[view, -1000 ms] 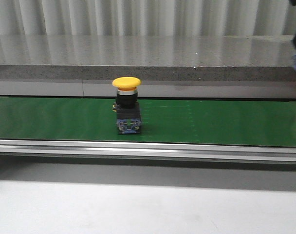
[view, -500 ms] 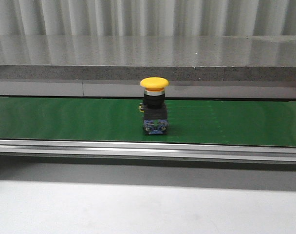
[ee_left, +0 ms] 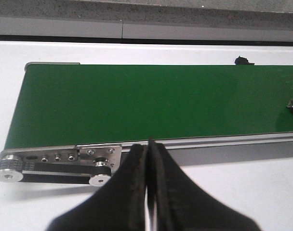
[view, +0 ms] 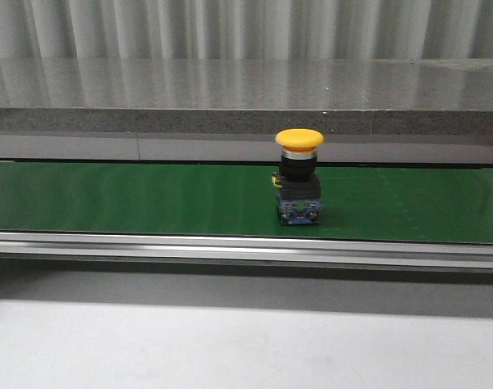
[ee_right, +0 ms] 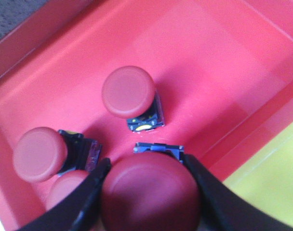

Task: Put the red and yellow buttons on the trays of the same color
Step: 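Carry the red button with the right gripper into the red tray, release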

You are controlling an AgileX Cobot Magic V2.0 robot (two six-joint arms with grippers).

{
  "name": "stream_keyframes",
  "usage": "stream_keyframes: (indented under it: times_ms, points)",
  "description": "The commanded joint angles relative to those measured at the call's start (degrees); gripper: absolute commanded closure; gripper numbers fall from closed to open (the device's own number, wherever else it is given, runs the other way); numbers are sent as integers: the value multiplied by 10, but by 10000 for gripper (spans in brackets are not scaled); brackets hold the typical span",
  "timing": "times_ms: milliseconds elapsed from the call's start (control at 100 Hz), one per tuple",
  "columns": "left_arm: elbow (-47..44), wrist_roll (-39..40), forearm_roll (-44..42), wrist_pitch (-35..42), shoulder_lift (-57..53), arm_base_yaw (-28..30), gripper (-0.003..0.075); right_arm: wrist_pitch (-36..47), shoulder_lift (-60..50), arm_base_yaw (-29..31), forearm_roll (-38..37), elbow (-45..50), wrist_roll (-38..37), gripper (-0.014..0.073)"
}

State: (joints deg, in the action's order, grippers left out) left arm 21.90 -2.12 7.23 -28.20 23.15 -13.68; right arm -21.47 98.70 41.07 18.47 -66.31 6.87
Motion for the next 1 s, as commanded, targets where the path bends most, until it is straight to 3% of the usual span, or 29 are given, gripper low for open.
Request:
stream_keyframes:
  times_ms: [0,540,610,730,800,990]
  points:
    - [15,0,8,40,4,-5,741,47,-12,4,14,-16,-1,475]
    - [15,0,8,40,4,-5,741,95,61,4,69,-16,-1,463]
    - [15,0,8,40,4,-5,741,95,63,4,69,-16,-1,400]
    - [15,0,8,40,4,-5,741,100,63,4,72,-16,-1,141]
    - [15,0,8,40,4,-5,741,100,63,4,75,-16,-1,40]
    - [15,0,8,40,4,-5,741,92,42,4,75,-16,0,33]
